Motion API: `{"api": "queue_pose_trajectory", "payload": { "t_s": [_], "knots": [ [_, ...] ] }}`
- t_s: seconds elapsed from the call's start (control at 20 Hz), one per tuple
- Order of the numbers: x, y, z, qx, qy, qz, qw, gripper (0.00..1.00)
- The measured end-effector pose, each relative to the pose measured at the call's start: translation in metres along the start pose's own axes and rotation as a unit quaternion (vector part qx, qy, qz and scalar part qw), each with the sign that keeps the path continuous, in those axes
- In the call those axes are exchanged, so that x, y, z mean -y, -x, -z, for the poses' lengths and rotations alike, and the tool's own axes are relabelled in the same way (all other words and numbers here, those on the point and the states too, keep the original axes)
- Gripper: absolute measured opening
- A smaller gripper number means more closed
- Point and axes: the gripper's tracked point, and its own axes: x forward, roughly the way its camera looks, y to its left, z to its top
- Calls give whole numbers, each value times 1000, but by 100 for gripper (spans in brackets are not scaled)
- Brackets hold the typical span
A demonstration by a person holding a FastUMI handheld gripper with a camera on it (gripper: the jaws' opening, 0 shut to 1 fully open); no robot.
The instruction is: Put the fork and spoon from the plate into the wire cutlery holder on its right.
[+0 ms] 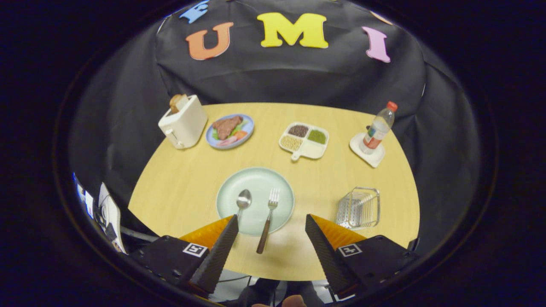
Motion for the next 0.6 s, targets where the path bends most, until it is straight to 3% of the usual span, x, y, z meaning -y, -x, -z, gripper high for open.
{"api": "queue_pose_trajectory", "payload": {
  "t_s": [0.5,0.55,0.6],
  "knots": [
    [-11,-78,73,-153,-19,10,988,96],
    [-11,-84,78,-165,-23,10,986,96],
    [-11,-89,82,-176,-25,11,984,89]
  ]
}}
